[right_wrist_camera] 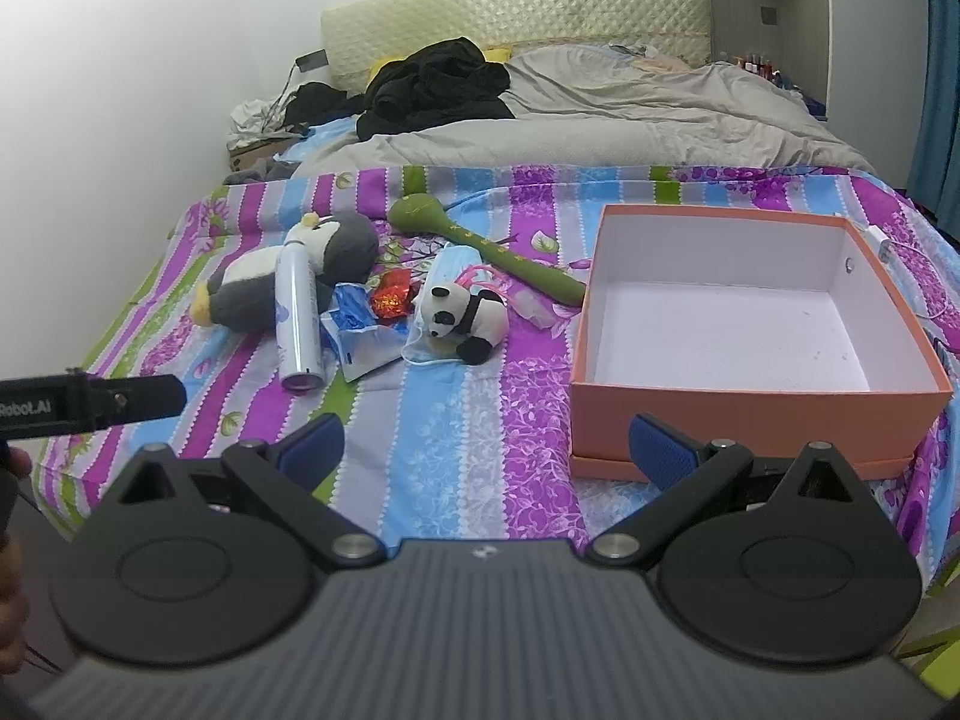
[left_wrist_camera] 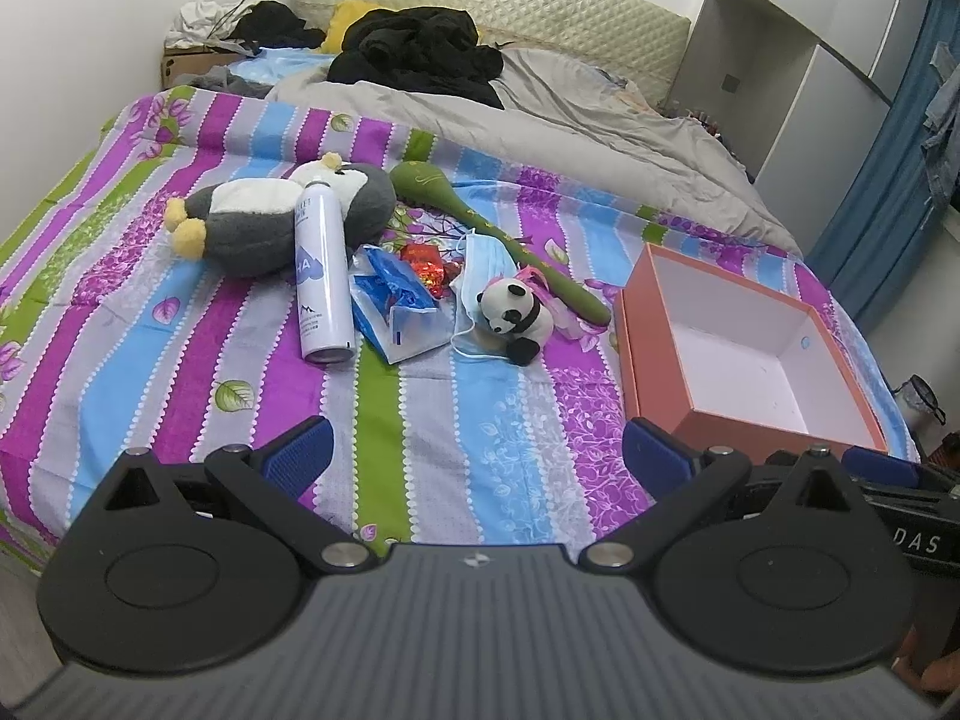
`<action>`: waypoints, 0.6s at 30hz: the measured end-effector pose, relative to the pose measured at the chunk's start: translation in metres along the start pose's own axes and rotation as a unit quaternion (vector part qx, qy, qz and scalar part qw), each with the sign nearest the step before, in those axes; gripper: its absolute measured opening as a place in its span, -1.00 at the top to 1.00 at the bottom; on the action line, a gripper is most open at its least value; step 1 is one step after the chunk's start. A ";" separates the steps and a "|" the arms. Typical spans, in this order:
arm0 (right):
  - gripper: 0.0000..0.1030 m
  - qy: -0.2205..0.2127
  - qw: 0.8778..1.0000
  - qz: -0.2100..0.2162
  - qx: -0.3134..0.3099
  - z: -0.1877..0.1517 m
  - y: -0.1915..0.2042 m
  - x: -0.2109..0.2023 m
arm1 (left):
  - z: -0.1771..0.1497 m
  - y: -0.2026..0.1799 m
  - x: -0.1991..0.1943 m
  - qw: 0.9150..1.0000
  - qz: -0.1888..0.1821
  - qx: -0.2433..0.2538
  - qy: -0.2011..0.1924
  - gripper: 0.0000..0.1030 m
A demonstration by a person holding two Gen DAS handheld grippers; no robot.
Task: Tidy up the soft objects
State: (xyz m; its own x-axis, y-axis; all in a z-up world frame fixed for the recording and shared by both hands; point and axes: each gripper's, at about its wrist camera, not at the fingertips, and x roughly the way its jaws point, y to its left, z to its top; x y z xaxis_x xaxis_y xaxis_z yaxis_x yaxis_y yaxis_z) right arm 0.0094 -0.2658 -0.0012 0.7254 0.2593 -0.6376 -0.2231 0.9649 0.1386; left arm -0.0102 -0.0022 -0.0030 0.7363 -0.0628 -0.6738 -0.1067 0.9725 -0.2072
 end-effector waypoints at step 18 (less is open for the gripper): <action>-1.00 0.000 1.000 -0.002 0.008 0.002 -0.001 0.005 | 0.000 0.003 0.006 1.000 -0.001 -0.007 0.005 -1.00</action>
State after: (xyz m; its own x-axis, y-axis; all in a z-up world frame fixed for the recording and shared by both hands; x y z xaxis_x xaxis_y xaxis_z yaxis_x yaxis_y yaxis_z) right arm 0.0150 -0.2652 -0.0028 0.7260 0.2555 -0.6385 -0.2100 0.9664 0.1479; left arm -0.0063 0.0000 -0.0076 0.7292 -0.0666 -0.6811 -0.1152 0.9691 -0.2182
